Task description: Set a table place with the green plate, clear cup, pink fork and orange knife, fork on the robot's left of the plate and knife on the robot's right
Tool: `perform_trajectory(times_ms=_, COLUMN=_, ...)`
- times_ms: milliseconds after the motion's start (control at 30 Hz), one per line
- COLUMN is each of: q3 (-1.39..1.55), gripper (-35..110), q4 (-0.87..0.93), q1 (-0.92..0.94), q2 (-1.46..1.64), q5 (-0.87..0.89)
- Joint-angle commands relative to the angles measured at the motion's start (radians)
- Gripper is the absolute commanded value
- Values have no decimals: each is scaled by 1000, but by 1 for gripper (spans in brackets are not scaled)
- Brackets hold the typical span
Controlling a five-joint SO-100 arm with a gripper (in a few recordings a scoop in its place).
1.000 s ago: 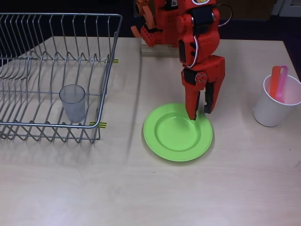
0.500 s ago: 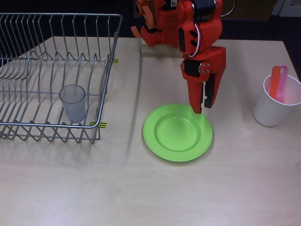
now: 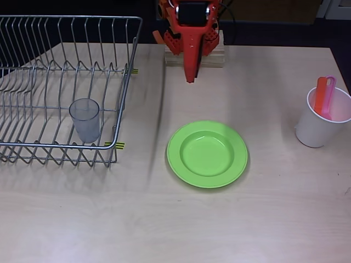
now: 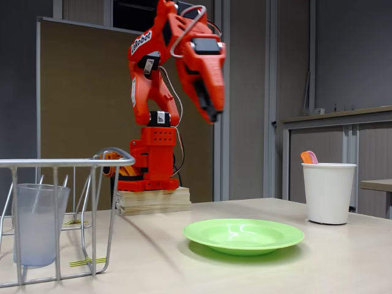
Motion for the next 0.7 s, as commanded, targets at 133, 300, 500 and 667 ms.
perform_trajectory(times_ms=133, q3=-26, gripper=6, q4=-28, q1=170, q2=54, q5=-383)
perform_trajectory(times_ms=300, q3=-28, gripper=6, q4=29, q1=334, q2=55, q5=-686)
perform_trajectory(times_ms=500, q3=-81, gripper=8, q4=49, q1=572, q2=-31, q5=-815)
perform_trajectory(times_ms=667, q3=-244, gripper=33, q4=72, q1=716, q2=-245, q5=-816)
